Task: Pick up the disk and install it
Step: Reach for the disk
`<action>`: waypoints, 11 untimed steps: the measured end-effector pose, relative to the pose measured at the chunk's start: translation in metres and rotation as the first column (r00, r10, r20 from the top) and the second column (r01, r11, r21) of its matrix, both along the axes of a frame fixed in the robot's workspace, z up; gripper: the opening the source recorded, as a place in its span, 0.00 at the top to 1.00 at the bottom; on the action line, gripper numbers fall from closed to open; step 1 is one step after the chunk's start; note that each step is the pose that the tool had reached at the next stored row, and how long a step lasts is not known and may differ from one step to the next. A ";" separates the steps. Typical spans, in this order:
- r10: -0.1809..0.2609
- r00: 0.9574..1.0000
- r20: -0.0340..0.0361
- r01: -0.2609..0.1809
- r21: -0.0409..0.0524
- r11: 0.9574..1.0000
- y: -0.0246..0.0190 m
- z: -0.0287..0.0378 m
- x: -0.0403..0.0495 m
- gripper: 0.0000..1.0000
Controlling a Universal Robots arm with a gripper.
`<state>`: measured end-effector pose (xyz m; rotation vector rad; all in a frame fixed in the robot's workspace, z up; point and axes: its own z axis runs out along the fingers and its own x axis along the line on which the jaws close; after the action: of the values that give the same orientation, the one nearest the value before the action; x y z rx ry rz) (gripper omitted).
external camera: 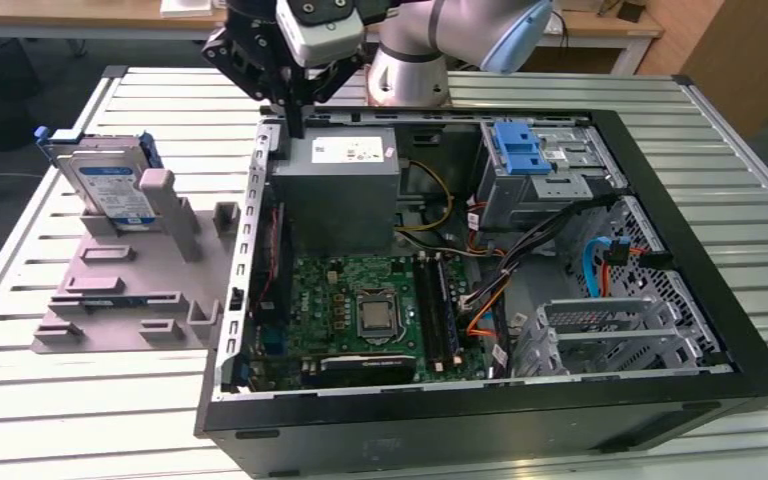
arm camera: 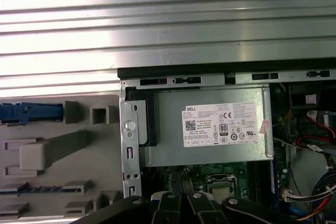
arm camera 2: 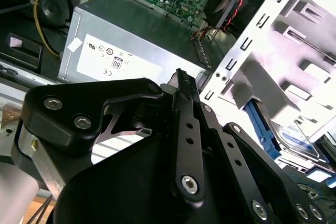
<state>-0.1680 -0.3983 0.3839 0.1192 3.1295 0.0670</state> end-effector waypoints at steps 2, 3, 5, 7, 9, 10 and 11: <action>0.000 1.000 0.000 0.000 0.000 1.000 0.0000 -0.0002 -0.0010 0.89; 0.000 1.000 0.000 0.000 0.000 1.000 0.0000 -0.0003 -0.0015 0.89; 0.000 1.000 -0.001 0.000 0.000 1.000 0.0000 -0.0005 -0.0024 0.89; 0.000 1.000 -0.001 0.000 0.000 1.000 0.0000 -0.0007 -0.0033 0.89; 0.000 1.000 -0.001 0.000 0.000 1.000 0.0000 -0.0009 -0.0039 0.89; 0.000 1.000 -0.002 0.000 0.000 1.000 0.0000 -0.0010 -0.0043 0.89; 0.000 1.000 -0.002 0.000 0.000 1.000 0.0000 -0.0011 -0.0046 0.89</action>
<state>-0.1727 -0.3983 0.3828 0.1193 3.1312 0.0669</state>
